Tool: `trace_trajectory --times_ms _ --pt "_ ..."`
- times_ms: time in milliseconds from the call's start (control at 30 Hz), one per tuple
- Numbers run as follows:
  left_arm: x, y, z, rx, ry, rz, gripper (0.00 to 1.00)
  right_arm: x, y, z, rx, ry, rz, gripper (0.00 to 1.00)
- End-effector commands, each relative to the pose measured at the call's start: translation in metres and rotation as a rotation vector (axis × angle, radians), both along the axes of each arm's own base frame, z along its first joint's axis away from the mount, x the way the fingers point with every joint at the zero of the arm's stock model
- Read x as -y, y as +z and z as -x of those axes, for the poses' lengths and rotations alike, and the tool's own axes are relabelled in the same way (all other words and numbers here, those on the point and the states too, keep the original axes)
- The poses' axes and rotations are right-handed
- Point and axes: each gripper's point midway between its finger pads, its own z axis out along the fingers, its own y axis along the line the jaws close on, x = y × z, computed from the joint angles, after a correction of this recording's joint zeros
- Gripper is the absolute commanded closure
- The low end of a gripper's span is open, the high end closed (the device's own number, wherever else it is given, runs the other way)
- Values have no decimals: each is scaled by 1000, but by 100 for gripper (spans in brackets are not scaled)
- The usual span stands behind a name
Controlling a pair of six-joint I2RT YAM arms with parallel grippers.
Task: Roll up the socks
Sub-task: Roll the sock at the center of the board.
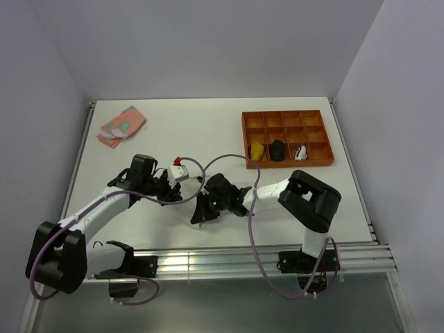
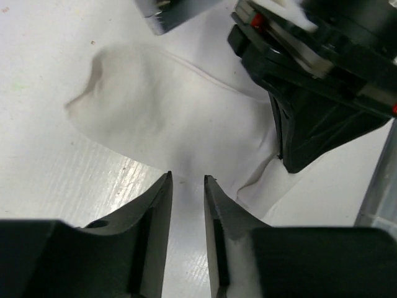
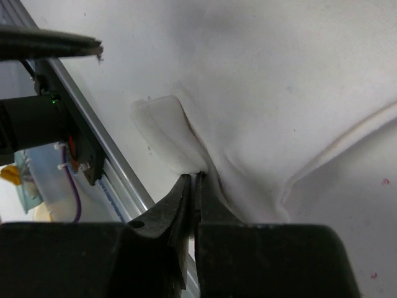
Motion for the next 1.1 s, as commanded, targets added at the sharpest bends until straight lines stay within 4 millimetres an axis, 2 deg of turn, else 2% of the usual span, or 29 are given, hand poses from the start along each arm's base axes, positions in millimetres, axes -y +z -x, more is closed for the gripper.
trace_trajectory --times_ms 0,100,333,367,400,467,633,1067 --pt "-1 14 -10 190 -56 -4 67 34 -44 16 -146 14 172 100" --pt "-1 18 -4 274 -105 6 59 39 -45 9 -194 2 146 100" --pt "2 10 -1 379 -125 -15 56 46 -50 -5 -252 -2 159 100" --pt "8 12 4 410 -146 -16 56 44 -50 -8 -256 0 158 100" --pt "7 4 8 413 -135 -34 55 46 -53 -9 -266 -3 162 100" --pt "18 7 18 450 -173 -20 54 45 -53 -12 -267 -4 167 100" --pt "23 -7 32 448 -224 -34 54 45 -56 -14 -281 -2 174 100" --pt "30 -24 59 398 -377 -46 46 47 -60 -15 -289 0 189 100"
